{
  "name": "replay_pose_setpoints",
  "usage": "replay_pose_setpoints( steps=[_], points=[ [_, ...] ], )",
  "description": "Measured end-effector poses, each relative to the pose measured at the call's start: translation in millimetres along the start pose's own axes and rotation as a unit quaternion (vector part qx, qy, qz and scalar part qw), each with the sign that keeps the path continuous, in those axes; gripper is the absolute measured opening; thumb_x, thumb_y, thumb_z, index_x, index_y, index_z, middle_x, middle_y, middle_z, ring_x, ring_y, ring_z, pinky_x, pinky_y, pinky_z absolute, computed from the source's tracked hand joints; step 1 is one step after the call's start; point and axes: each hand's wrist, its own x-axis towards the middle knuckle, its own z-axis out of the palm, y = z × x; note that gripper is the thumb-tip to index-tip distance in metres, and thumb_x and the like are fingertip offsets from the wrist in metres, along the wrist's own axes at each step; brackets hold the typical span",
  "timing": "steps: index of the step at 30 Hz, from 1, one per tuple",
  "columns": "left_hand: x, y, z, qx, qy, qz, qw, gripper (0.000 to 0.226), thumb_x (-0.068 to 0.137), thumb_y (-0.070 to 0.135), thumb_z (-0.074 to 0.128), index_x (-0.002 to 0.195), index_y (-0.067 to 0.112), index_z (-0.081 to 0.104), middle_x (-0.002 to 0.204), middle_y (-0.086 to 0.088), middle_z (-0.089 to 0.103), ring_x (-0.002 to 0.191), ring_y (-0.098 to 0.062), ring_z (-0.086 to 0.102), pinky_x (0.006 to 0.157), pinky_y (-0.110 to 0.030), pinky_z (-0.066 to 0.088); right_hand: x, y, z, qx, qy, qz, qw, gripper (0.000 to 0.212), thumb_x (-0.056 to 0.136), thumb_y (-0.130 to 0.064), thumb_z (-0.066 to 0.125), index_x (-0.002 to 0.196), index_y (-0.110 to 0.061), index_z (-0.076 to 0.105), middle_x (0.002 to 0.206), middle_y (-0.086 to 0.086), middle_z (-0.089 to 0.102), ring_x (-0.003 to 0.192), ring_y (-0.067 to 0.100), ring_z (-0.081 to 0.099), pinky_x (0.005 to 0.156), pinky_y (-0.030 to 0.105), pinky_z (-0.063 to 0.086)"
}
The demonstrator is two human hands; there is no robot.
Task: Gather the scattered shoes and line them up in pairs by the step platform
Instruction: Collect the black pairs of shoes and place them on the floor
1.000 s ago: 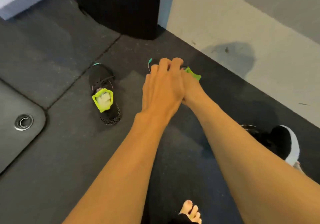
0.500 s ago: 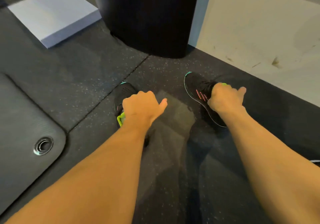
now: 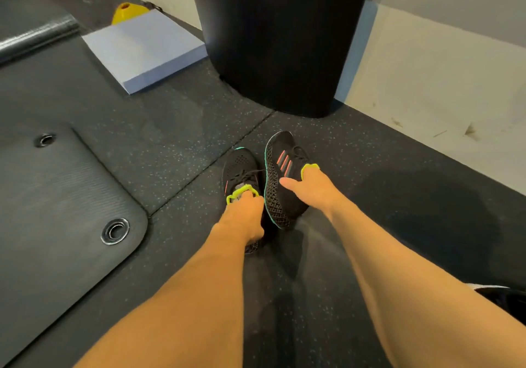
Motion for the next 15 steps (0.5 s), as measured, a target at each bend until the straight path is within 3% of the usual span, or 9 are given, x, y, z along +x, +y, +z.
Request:
replay_pose_setpoints(
  steps=[2,4,7,9,12,13,15],
  points=[
    [1,2,-2,-0.015,0.028,-0.026,0.999,0.039,0.081,0.014,0.061,0.115,0.011,0.043,0.124,-0.01,0.047,0.114,-0.034,0.048,0.097,-0.047,0.038,-7,8,-2,-0.049,-0.097,0.023,0.994,0.047,0.086,-0.044,0.065,0.061,-0.016,0.037,0.067,-0.001,0.043,0.07,0.02,0.047,0.052,0.027,0.031],
    [2,6,-7,-0.032,0.047,-0.055,0.997,0.035,0.082,0.013,0.059,0.114,0.014,0.044,0.119,-0.007,0.052,0.111,-0.031,0.051,0.097,-0.046,0.032,-9,9,1,-0.078,-0.135,0.021,0.988,0.044,0.087,-0.037,0.066,0.061,-0.014,0.04,0.064,0.0,0.044,0.067,0.02,0.048,0.056,0.029,0.034],
    [5,12,-23,-0.129,0.118,-0.071,0.982,0.023,0.081,0.006,0.051,0.099,0.021,0.053,0.11,-0.002,0.057,0.101,-0.026,0.052,0.096,-0.041,0.031,-10,-1,2,-0.104,-0.061,-0.032,0.992,0.035,0.089,-0.025,0.062,0.066,-0.013,0.038,0.078,0.004,0.047,0.087,0.03,0.053,0.07,0.031,0.037],
    [8,7,-39,-0.222,0.226,-0.082,0.945,0.021,0.079,0.006,0.049,0.085,0.024,0.058,0.098,-0.001,0.061,0.094,-0.029,0.054,0.095,-0.041,0.04,-7,-11,-5,-0.127,-0.005,-0.055,0.99,0.017,0.091,-0.02,0.055,0.081,-0.009,0.048,0.103,0.013,0.054,0.104,0.036,0.054,0.079,0.036,0.04],
    [17,-13,-67,-0.411,0.371,-0.147,0.819,0.018,0.077,0.005,0.05,0.069,0.015,0.062,0.082,-0.01,0.067,0.08,-0.027,0.057,0.072,-0.031,0.05,4,-21,-29,-0.141,0.043,-0.036,0.988,0.017,0.091,-0.023,0.053,0.1,-0.01,0.055,0.121,0.016,0.053,0.109,0.039,0.054,0.079,0.038,0.04],
    [19,-22,-74,-0.479,0.38,-0.179,0.771,0.019,0.076,0.002,0.05,0.064,0.013,0.06,0.073,-0.01,0.062,0.076,-0.023,0.053,0.062,-0.024,0.046,8,-23,-37,-0.149,0.048,-0.023,0.987,0.023,0.089,-0.025,0.054,0.106,-0.009,0.056,0.122,0.017,0.054,0.109,0.039,0.054,0.077,0.038,0.039],
    [22,-38,-86,-0.6,0.379,-0.253,0.657,0.015,0.076,0.0,0.052,0.064,0.005,0.059,0.064,-0.005,0.049,0.074,-0.021,0.048,0.059,-0.027,0.04,15,-25,-49,-0.152,0.063,-0.004,0.986,0.039,0.087,-0.028,0.057,0.118,-0.006,0.053,0.123,0.019,0.055,0.109,0.039,0.054,0.076,0.038,0.039]
  ],
)
